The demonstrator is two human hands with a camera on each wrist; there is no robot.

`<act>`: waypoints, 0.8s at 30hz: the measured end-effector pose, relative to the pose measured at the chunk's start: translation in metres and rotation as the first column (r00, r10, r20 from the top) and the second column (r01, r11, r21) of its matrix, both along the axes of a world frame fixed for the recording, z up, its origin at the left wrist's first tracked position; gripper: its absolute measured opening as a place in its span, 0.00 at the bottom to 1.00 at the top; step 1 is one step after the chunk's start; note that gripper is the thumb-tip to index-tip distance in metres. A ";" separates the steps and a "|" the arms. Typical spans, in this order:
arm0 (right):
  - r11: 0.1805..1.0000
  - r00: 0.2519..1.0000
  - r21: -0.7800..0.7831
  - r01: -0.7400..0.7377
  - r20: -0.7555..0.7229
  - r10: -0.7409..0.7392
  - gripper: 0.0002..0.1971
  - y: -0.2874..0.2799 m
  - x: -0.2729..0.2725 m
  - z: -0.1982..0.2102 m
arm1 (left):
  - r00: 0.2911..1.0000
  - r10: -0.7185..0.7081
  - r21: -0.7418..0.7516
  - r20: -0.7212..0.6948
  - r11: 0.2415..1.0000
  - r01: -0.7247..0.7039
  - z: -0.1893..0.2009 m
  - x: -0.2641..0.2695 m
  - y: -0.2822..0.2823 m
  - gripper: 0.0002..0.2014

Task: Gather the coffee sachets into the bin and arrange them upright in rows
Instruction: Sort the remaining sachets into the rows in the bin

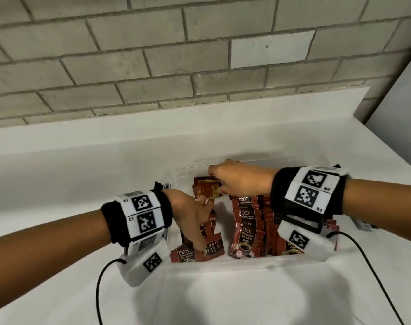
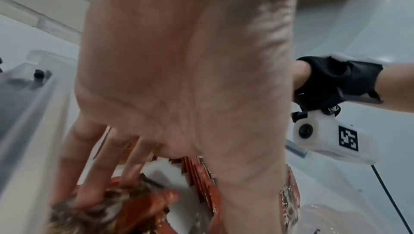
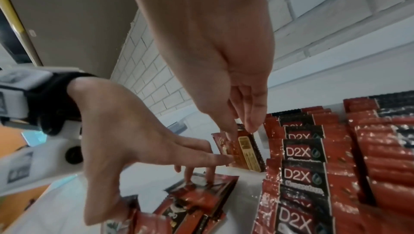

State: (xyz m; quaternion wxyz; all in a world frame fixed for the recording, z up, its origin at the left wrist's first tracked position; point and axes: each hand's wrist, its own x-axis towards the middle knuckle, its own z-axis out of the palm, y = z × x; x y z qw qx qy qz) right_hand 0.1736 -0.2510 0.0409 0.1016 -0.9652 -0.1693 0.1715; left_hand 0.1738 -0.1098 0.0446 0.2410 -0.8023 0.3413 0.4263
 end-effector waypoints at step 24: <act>0.968 0.969 -0.164 -0.192 -0.186 0.161 0.15 0.023 0.005 -0.011 | 0.991 -0.103 -0.012 -0.089 0.995 0.102 -0.003 0.008 -0.006 0.40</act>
